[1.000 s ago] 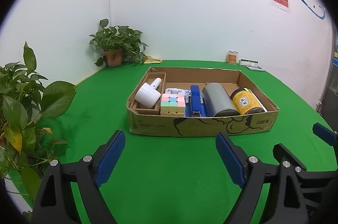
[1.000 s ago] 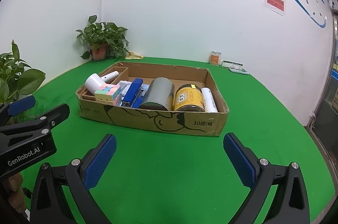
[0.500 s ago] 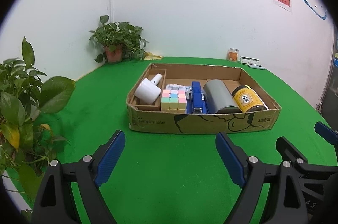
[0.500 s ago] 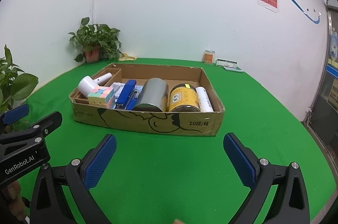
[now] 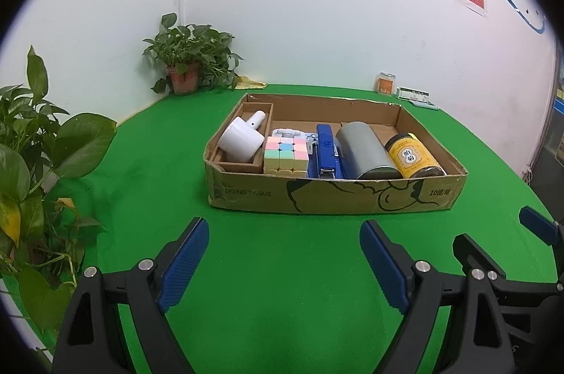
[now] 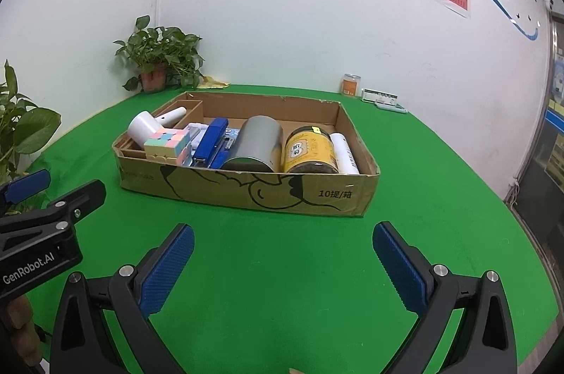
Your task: Organize rigid objects
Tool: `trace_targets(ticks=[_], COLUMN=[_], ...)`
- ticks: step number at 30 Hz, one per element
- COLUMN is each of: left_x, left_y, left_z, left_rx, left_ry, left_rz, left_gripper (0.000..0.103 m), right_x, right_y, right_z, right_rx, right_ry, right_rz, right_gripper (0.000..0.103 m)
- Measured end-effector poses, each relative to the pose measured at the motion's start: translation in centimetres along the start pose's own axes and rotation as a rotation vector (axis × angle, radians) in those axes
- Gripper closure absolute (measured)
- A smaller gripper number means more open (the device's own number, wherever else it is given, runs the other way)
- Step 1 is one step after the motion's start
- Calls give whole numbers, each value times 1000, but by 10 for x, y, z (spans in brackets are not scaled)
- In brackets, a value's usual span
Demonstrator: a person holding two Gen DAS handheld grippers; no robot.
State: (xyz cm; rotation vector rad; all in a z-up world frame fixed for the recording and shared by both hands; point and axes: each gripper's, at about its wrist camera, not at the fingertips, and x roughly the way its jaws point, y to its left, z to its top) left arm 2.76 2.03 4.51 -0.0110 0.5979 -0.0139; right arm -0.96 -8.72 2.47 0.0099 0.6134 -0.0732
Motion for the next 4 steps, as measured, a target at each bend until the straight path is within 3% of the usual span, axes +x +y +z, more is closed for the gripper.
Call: trace_targets(ticks=[4], left_x=[4], left_y=[-1], left_z=[0], left_rx=[17], left_ry=[4], left_rz=[5], left_gripper=[15], right_x=[1], right_y=[0], right_z=[1], right_rx=[-3], right_ry=[-2], right_rz=[0], right_gripper=[1])
